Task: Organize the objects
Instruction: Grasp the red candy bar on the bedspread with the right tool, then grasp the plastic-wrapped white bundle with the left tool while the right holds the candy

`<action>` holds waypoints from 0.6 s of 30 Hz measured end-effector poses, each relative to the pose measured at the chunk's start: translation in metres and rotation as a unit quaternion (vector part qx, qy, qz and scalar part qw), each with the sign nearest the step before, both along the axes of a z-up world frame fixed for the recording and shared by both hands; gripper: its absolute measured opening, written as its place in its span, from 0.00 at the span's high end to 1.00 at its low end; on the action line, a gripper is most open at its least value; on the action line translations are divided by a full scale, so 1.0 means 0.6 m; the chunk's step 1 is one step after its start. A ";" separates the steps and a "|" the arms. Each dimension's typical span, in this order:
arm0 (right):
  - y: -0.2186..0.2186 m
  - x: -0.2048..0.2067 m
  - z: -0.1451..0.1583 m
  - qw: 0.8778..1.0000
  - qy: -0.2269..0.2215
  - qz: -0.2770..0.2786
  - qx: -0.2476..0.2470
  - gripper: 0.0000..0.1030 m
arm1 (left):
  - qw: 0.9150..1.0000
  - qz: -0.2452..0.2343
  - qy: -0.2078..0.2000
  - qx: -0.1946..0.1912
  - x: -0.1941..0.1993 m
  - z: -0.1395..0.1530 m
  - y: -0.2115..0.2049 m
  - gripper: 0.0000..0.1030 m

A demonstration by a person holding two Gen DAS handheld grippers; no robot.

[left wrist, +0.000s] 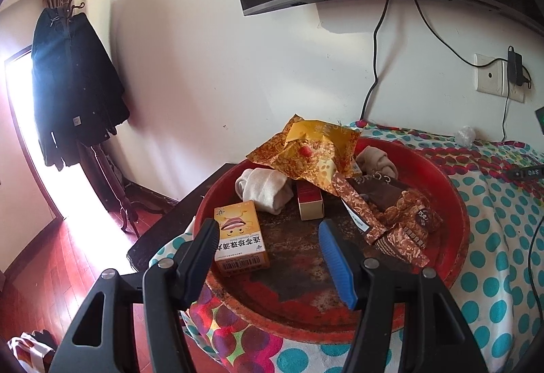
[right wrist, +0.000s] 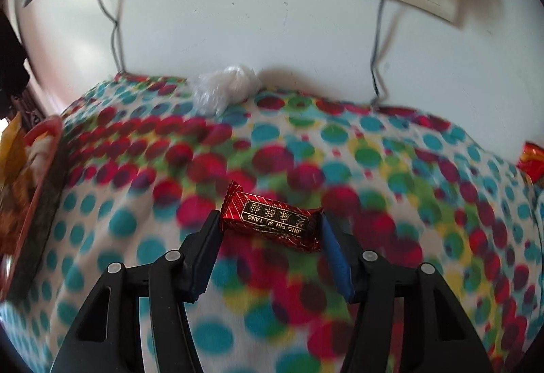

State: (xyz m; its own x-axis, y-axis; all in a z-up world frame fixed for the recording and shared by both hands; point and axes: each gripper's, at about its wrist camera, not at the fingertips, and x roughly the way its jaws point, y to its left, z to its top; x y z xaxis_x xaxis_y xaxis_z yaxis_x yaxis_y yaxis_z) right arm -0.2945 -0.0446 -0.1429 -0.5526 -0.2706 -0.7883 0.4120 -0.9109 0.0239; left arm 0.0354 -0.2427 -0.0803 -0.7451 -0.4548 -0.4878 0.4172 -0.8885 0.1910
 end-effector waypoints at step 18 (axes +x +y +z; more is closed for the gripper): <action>0.183 0.076 -0.013 0.999 -0.003 0.041 -0.008 0.44 | 0.991 -0.130 -0.006 0.033 -0.086 0.063 0.140 0.27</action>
